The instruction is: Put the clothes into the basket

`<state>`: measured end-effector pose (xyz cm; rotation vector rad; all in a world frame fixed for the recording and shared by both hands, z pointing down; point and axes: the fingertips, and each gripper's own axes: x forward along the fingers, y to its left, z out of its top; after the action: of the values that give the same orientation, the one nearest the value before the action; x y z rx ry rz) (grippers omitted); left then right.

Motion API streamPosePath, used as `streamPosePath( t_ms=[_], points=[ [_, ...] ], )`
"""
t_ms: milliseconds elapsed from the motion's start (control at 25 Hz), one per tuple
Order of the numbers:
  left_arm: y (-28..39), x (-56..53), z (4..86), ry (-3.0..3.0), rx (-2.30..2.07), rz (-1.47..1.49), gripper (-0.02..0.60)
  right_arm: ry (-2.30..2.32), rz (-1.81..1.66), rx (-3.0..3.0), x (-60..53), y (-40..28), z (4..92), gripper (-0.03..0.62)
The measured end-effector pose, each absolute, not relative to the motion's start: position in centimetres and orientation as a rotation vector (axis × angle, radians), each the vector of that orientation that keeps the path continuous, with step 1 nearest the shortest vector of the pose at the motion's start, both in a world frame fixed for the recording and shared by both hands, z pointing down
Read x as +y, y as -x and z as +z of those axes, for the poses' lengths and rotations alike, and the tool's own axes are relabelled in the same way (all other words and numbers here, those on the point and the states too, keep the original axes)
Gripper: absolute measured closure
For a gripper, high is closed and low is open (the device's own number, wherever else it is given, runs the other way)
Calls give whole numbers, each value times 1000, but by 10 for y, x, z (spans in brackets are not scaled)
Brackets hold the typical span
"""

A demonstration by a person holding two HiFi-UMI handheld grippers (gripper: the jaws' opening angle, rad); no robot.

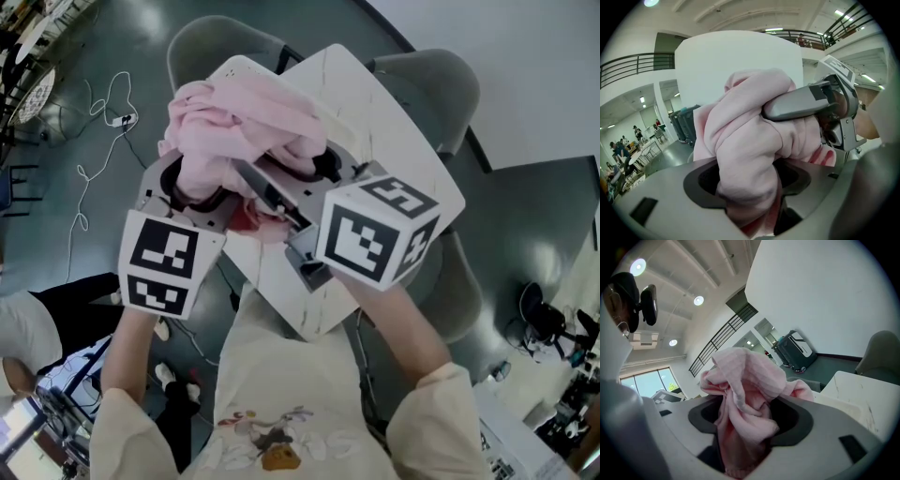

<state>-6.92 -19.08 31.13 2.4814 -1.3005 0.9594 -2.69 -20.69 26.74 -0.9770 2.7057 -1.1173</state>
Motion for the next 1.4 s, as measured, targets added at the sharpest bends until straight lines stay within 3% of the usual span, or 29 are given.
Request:
streamPosePath(
  t_ms=[1400],
  points=[
    [55,-272,451,-2489,-1042,961,282,1299,-1326,2554,-289,10,406,318]
  ],
)
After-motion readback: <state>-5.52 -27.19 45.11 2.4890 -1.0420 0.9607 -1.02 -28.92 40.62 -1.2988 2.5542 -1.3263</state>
